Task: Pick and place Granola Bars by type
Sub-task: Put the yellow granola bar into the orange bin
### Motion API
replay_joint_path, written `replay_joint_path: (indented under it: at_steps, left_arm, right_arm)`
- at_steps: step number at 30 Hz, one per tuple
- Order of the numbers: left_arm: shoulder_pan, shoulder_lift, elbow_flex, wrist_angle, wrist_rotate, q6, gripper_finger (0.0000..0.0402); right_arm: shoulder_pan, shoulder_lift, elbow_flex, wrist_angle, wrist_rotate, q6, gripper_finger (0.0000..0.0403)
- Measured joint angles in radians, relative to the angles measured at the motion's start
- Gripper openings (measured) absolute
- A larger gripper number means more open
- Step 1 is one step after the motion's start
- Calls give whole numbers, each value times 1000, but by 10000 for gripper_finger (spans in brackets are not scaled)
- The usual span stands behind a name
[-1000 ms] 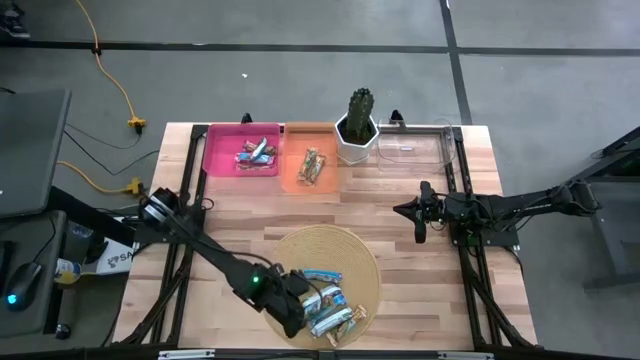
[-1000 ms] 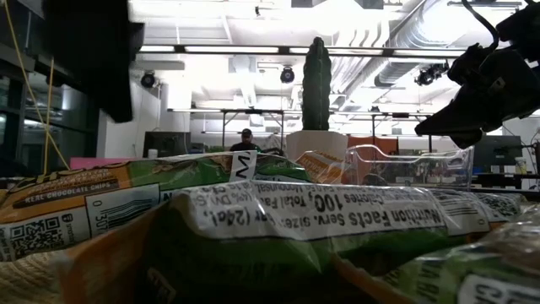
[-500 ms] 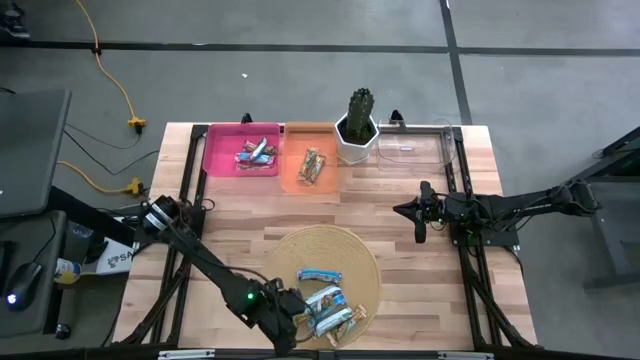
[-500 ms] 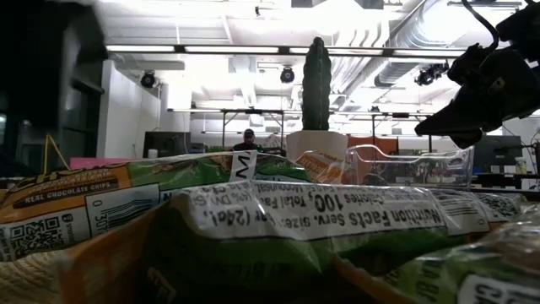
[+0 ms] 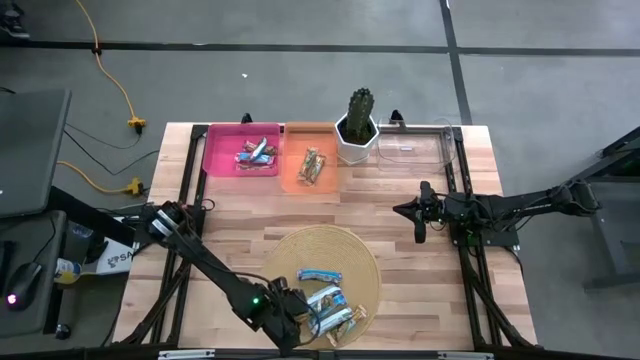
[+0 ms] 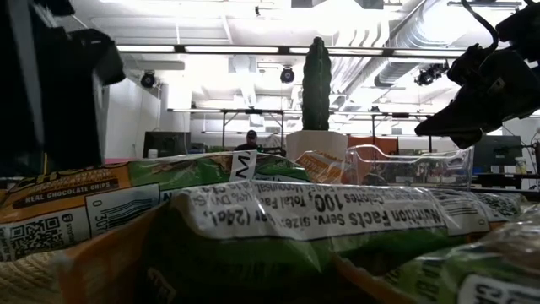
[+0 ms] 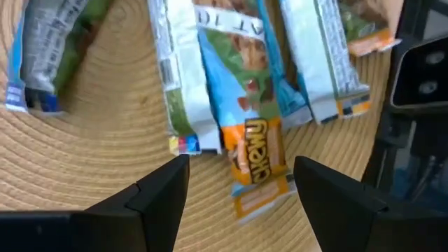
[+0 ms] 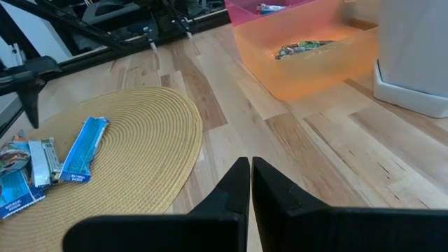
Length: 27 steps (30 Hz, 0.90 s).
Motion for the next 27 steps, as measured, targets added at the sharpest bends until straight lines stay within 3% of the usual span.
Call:
replay_joint_path:
  at_steps: [19, 27]
  left_arm:
    - [0, 48, 2, 29, 22, 7, 251]
    - [1, 48, 2, 35, 23, 7, 185]
  right_arm:
    - [0, 1, 0, -3, 0, -1, 0]
    - [0, 2, 0, -1, 0, -2, 0]
